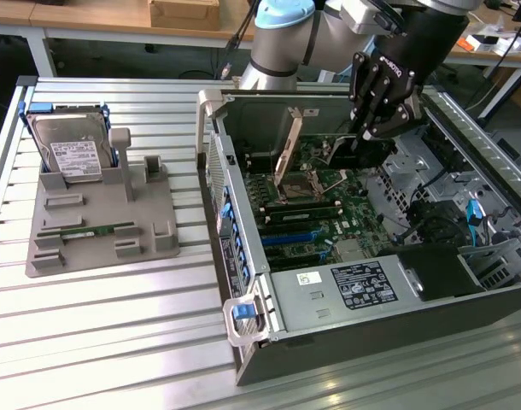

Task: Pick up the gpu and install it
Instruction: 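Insert the gpu into the slot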

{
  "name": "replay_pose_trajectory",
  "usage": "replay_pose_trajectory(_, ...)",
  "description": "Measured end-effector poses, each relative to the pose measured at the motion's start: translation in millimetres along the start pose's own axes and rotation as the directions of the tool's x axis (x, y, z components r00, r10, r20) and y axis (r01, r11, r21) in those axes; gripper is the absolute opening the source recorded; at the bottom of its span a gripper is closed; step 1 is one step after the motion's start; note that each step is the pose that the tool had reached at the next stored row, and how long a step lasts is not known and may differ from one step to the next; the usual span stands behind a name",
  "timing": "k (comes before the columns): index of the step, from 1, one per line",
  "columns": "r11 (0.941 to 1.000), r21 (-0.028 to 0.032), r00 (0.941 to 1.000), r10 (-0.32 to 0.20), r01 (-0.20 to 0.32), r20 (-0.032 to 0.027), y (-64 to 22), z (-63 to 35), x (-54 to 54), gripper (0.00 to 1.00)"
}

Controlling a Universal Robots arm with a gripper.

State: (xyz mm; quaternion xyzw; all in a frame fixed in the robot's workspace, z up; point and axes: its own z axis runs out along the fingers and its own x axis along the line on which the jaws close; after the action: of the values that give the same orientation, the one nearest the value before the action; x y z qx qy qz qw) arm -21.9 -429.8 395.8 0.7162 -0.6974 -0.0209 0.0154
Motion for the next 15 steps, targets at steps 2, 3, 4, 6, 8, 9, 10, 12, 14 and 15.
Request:
replay_pose_trajectory(2, 1.0000, 0.0000, 1.0000, 0.000, 0.000, 0.0001, 0.0, 1.1, 0.6, 0.26)
replay_pose_trajectory(3, 1.0000, 0.0000, 1.0000, 0.000, 0.000, 0.0000, -0.1, 1.9, 0.8, 0.26)
replay_pose_trajectory(4, 1.0000, 0.0000, 1.0000, 0.000, 0.000, 0.0000, -0.1, 2.2, 1.0, 0.26)
replay_pose_trajectory(6, 1.0000, 0.0000, 1.0000, 0.000, 0.000, 0.0000, -0.1, 2.8, 1.3, 0.26)
replay_pose_trajectory(8, 1.0000, 0.0000, 1.0000, 0.000, 0.000, 0.0001, -0.1, 3.7, 1.5, 0.26)
replay_pose_trajectory(9, 1.0000, 0.0001, 1.0000, 0.000, 0.000, 0.0001, -0.2, 4.4, 1.6, 0.26)
replay_pose_trajectory(10, 1.0000, 0.0001, 1.0000, 0.000, 0.000, 0.0001, -0.2, 5.0, 1.6, 0.26)
replay_pose_trajectory(12, 1.0000, 0.0000, 1.0000, 0.000, 0.000, 0.0000, -0.2, 6.0, 1.7, 0.26)
replay_pose_trajectory(14, 1.0000, 0.0000, 1.0000, 0.000, 0.000, 0.0000, -0.3, 6.8, 1.7, 0.26)
replay_pose_trajectory(15, 1.0000, 0.0000, 1.0000, 0.000, 0.000, 0.0000, -0.3, 7.2, 1.7, 0.26)
